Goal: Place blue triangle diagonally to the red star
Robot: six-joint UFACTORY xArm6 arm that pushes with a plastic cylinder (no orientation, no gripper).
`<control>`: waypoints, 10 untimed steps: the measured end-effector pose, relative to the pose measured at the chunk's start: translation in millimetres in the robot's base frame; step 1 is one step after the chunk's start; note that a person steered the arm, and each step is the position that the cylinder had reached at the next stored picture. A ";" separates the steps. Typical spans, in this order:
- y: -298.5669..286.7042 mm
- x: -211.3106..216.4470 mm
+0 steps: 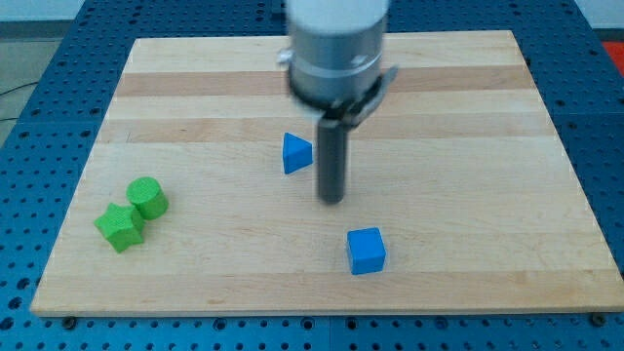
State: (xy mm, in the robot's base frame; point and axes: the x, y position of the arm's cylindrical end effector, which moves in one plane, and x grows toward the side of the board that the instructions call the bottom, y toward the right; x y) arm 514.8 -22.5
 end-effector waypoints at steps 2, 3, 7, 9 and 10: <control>-41.4 -96.3; -34.4 -99.4; -5.5 -143.3; 16.7 -134.2; -9.4 -165.6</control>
State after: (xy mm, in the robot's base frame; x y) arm 349.2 -31.9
